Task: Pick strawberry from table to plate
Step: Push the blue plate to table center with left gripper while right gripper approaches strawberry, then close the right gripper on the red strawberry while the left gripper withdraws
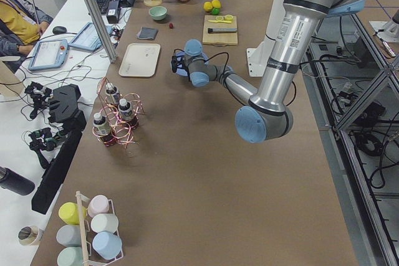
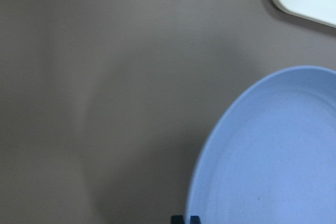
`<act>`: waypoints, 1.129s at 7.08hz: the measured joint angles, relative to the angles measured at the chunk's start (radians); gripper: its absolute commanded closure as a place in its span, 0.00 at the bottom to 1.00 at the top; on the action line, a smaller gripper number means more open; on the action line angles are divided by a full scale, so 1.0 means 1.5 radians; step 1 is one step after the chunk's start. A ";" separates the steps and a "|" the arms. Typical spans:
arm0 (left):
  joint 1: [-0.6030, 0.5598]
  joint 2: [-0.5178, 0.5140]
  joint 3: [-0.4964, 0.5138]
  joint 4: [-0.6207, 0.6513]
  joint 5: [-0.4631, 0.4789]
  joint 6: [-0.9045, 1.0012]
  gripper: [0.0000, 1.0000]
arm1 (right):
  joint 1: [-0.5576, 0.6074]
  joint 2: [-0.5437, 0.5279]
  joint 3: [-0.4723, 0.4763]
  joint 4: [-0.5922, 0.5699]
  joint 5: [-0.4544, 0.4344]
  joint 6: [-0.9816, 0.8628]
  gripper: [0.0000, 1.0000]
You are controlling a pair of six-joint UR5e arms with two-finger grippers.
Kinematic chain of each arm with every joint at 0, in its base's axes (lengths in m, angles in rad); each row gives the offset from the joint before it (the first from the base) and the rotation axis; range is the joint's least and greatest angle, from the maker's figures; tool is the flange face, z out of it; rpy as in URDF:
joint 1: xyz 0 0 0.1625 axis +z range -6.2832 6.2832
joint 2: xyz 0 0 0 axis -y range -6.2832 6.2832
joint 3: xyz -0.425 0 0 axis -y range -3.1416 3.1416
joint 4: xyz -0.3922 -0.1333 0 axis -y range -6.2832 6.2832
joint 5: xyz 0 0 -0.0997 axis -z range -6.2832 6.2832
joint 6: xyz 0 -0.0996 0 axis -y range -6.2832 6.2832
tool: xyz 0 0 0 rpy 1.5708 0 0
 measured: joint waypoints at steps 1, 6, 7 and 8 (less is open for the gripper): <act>0.044 -0.030 0.002 0.028 0.045 -0.013 1.00 | -0.031 0.023 -0.022 0.020 -0.029 0.031 0.00; 0.100 -0.095 0.057 0.056 0.086 -0.033 0.40 | -0.161 0.108 -0.172 0.196 -0.189 0.166 0.02; 0.100 -0.097 0.059 0.056 0.086 -0.033 0.32 | -0.169 0.118 -0.184 0.198 -0.207 0.167 0.07; 0.100 -0.098 0.060 0.056 0.086 -0.033 0.26 | -0.171 0.126 -0.198 0.199 -0.226 0.162 0.08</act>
